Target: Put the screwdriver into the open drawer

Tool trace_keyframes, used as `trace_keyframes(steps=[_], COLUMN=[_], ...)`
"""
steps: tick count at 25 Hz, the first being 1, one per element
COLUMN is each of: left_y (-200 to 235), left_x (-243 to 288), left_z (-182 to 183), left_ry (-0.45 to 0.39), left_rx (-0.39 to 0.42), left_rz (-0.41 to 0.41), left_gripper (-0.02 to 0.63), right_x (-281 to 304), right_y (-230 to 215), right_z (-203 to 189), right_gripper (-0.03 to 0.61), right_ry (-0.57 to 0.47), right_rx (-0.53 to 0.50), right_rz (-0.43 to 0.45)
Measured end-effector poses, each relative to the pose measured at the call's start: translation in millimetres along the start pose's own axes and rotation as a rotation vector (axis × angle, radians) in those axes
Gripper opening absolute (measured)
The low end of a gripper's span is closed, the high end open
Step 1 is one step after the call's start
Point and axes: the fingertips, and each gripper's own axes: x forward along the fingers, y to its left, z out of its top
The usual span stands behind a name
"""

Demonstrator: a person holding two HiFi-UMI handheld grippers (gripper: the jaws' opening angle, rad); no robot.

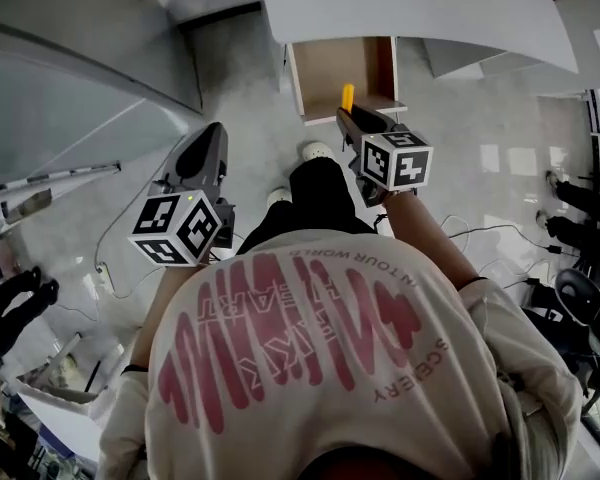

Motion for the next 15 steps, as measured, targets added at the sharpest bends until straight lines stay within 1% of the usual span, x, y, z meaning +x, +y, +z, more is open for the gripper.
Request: trace_keyframes(steps=[4,9,12,15], left_y=[5,16,22,20], left_x=[18,42,60,74], left_z=[4,12,8,10], left_ry=[0.001,-0.024,-0.033,-0.062], left_rx=[-0.055,-0.143,-0.208,-0.271], left_rz=[0.087,0.196,0.268,0.32], left_gripper=[0.002,0.002,0.002,0.003], right_x=[29,61,85,103], right_y=[-30,-69,-92,-109], right_z=[-1,3,5,5], right_gripper=[0.092,0.092,0.092,0.092], right_ry=[0.07,0.152,0.21,0.261], right_rx=[-0.042,-0.154,-0.246,-0.375], right_rz=[0.025,0.057,0.088,0.115])
